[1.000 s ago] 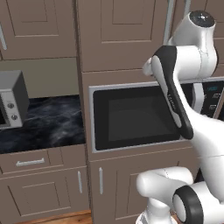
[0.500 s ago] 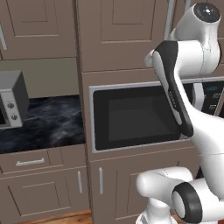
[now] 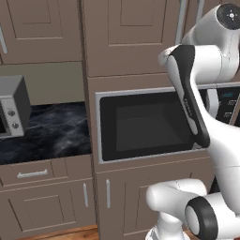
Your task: Move the bowls from the cabinet to the plates on the dining table.
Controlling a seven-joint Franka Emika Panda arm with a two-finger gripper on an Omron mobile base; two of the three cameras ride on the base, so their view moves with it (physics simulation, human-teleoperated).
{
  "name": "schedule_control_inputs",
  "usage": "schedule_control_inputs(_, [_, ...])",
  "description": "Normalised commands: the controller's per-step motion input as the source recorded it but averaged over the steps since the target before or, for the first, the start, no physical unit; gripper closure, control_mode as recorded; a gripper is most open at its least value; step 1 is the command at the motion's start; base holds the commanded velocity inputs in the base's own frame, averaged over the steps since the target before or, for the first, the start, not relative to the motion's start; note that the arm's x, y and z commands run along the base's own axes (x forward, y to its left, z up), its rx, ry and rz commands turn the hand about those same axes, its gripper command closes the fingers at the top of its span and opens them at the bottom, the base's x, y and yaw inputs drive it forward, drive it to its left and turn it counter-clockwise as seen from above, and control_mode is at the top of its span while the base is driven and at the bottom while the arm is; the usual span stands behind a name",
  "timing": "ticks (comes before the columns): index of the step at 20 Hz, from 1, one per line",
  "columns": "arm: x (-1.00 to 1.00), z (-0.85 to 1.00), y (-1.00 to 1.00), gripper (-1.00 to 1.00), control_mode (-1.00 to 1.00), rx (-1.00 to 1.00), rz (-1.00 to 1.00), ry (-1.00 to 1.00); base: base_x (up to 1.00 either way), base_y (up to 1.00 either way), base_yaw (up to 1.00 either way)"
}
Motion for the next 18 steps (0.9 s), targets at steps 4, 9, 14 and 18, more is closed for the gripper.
schedule_control_inputs(4, [0.12, 0.08, -0.07, -1.00, -1.00, 0.02, 0.00, -0.12, 0.00, 0.00, 0.00])
schedule_control_inputs(9, [0.13, 0.06, -0.10, -1.00, -1.00, 0.03, 0.00, -0.11, 0.00, 0.00, 0.00])
schedule_control_inputs(14, [0.10, 0.05, -0.12, -1.00, -1.00, 0.04, 0.00, -0.08, 0.00, 0.00, 0.00])
schedule_control_inputs(18, [0.09, 0.01, -0.09, -1.00, -1.00, 0.03, 0.00, -0.11, 0.00, 0.00, 0.00])
